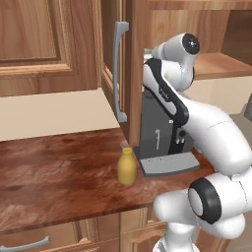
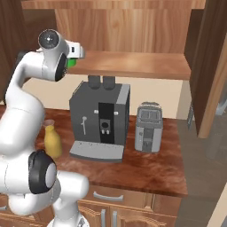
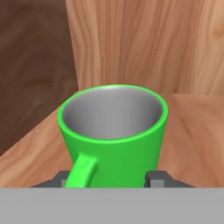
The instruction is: There is a tray on the dining counter. Grab the cup, mug, and pitcher and place them on the tray. The pitcher may be placed next to the tray if it cannot fit the tray.
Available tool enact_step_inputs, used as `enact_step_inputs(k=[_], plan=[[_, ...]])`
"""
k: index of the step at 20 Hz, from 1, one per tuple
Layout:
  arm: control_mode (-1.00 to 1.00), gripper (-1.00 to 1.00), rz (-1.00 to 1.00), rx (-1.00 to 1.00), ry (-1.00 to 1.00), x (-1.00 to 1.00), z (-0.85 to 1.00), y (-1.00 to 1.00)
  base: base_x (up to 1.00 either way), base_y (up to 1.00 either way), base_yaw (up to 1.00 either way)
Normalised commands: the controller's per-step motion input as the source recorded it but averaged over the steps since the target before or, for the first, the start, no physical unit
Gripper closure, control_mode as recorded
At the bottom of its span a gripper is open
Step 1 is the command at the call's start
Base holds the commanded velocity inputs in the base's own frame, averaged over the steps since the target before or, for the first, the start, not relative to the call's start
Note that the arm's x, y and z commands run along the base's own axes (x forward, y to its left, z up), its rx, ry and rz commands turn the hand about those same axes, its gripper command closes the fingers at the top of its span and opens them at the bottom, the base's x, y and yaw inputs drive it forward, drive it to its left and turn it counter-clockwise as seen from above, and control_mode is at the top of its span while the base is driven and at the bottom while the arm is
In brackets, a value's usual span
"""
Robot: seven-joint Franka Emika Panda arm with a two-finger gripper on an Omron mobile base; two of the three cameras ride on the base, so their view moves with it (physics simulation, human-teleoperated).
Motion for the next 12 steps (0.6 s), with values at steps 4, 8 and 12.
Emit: enact_step_inputs(k=[4,8,12], plan=[[-1.00,1.00,0.00,0.00,0.00,-0.66,0.01,-0.17,0.00,0.00,0.00],[-1.00,1.00,0.00,0.00,0.06,-0.52,0.04,-0.17,0.00,0.00,0.00],[-1.00,1.00,0.00,0.00,0.10,-0.52,0.00,-0.09,0.00,0.00,0.00]])
